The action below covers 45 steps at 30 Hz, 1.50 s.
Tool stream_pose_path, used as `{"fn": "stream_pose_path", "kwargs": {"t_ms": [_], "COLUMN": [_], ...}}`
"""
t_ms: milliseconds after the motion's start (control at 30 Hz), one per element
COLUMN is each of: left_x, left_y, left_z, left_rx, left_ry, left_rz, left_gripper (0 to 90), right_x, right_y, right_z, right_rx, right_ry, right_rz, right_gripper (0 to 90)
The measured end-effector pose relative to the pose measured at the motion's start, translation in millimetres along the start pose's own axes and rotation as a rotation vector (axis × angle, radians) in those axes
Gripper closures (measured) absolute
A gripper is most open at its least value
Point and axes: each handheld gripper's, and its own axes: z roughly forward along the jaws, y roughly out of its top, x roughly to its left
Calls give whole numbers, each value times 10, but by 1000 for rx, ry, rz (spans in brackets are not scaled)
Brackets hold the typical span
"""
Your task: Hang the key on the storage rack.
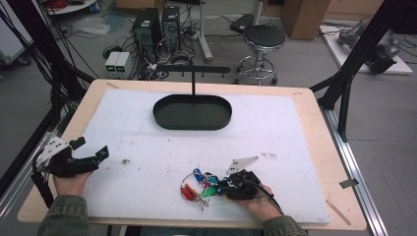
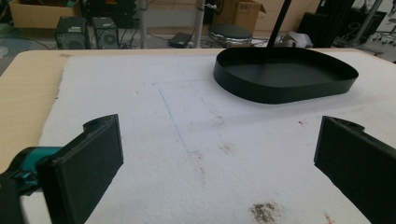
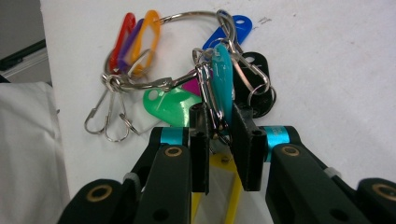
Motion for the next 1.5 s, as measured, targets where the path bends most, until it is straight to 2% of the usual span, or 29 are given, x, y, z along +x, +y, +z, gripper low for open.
{"fn": "stream_pose_path", "kwargs": {"t_ms": [100,200,333,467,700,767,1000,1100,1267,1333,1500], "left_x": [3,-1,4,6,7,8,1,-3,-2,-7,-16], "left_y": [0,-1,0,0,0,0,-4,-9,-16,-18,-22], "left_z": [-1,1,-2,-1,-2,-3,-14,-44,-48,-42,-34], "left_rx": [0,0,2,-3,-3,-2,-1,-10,-9,-4,-1], "left_ry": [1,0,3,2,2,2,5,8,5,2,2], "left_rz": [-1,-2,-1,-5,-7,-6,-11,-14,-19,-14,-14], "left_gripper": [17,17,17,17,17,17,17,17,17,17,17], "right_x": [-10,-11,-30,-37,-17,-9,7,-2,-32,-69,-119], "right_y": [7,9,20,21,40,56,102,119,140,143,136], "right_z": [-7,-21,-91,-129,-176,-211,-308,-379,-458,-535,-608], "right_rx": [7,-4,-57,-82,-117,-161,-240,-281,-318,-351,-372], "right_ry": [14,10,35,40,48,62,81,66,46,34,24], "right_rz": [24,26,60,76,80,96,137,156,162,188,212], "right_gripper": [785,786,791,792,793,794,795,801,801,801,801]}}
